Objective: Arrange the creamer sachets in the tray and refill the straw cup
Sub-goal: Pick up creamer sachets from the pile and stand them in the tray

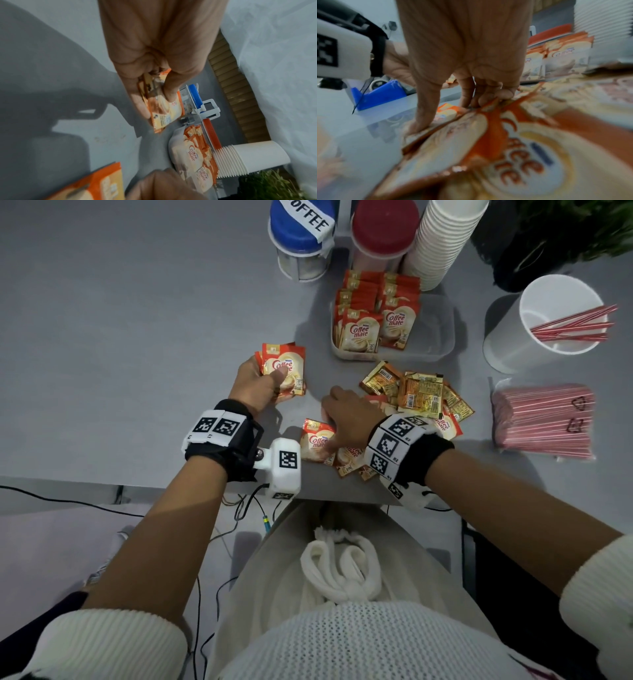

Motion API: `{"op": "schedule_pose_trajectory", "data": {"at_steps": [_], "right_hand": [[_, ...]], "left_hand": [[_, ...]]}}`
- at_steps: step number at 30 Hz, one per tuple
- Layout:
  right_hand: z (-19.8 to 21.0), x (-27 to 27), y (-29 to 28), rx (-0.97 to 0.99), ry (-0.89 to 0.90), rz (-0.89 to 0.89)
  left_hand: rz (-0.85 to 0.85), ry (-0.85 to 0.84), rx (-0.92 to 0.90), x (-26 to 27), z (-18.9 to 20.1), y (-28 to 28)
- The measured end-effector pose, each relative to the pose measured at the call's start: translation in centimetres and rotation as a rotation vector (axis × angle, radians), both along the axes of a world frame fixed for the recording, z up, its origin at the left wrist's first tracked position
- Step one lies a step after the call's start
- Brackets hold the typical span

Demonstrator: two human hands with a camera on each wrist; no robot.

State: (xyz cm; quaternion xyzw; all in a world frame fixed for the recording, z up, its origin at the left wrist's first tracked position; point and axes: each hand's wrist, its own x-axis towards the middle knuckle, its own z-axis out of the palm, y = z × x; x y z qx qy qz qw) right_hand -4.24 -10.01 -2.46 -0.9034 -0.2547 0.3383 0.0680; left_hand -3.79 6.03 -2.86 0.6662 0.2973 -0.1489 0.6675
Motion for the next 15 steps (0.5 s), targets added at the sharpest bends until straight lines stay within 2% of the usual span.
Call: {"op": "schedule_pose_trajectory", "data": {"at_steps": [2,4,10,15], "right_hand": [[-0.1,0.3,0.1,-0.022,0.014,0.017],[-0.1,0.6,-0.1,0.039,0.06,-0.018],[1.1,2.6,-1.5,0.465,0.109,-0.355],[2.0,4.4,-2.5,0.626,0.103,-0.575]], "left_hand": [[-0.001,-0.005,0.006,0.3,0.1,0.1],[0.003,-0.003,0.003,0.6,0.1,0.2],[-0.037,-0.02,0.032,0.9,-0.2,-0.2],[-0.199,-0.046,-0.033,1.4,0.7,-2.1]]}}
